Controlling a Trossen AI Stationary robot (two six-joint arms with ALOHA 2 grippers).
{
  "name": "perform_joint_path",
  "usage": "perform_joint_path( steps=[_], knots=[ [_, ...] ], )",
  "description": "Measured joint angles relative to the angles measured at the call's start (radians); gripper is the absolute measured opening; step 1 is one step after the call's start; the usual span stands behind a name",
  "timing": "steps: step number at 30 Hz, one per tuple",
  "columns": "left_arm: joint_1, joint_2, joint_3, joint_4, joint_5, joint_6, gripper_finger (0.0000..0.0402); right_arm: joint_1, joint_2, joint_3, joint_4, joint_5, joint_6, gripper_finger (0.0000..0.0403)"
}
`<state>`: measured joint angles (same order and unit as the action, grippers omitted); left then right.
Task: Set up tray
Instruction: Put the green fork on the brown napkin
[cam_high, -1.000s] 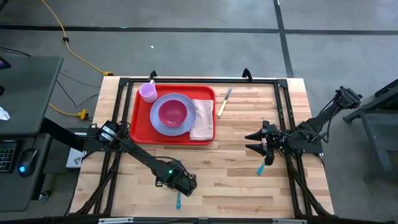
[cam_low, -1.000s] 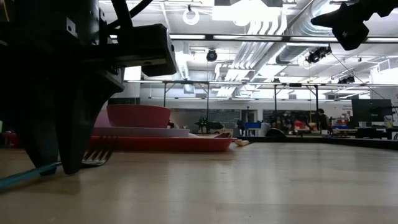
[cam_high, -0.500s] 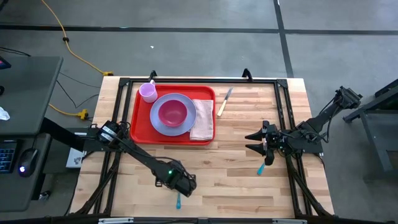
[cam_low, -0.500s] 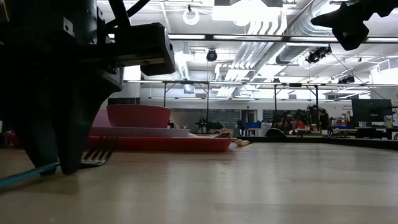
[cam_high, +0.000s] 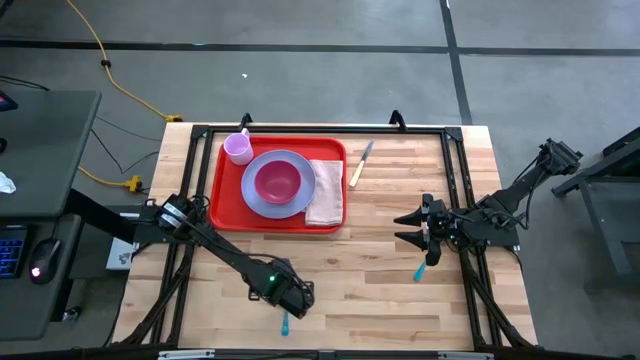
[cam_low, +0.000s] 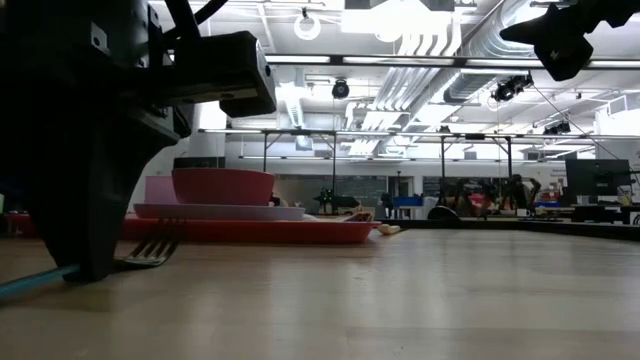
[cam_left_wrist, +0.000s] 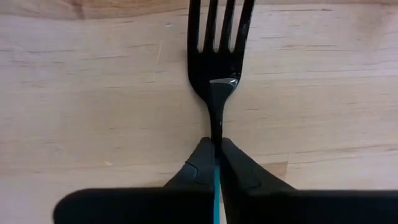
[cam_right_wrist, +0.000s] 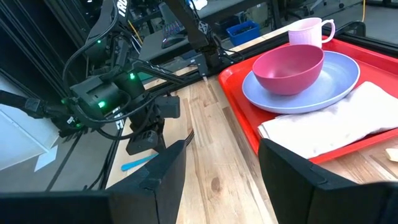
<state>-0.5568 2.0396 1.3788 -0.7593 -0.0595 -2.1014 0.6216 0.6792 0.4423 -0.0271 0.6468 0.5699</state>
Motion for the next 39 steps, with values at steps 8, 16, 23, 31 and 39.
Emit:
perform_joint_path(
  steps=[8,16,23,31,39],
  knots=[
    [0.000,0.000,0.006,-0.005,-0.022,0.002,0.0013,0.000,0.000,0.000,-0.001,0.002,-0.002,0.0181],
    [0.009,0.010,0.105,-0.182,-0.111,0.035,0.0010,0.000,0.000,0.000,-0.006,0.004,-0.002,0.0181],
    [0.045,0.007,0.186,-0.224,-0.130,0.115,0.0010,0.000,0.000,0.000,-0.007,0.005,0.004,0.0181],
    [0.101,0.005,0.257,-0.249,-0.147,0.213,0.0010,0.000,0.000,0.000,-0.011,-0.006,0.008,0.0181],
    [0.186,0.005,0.390,-0.357,-0.161,0.356,0.0010,0.000,0.000,0.000,-0.010,-0.001,0.009,0.0181]
  ],
)
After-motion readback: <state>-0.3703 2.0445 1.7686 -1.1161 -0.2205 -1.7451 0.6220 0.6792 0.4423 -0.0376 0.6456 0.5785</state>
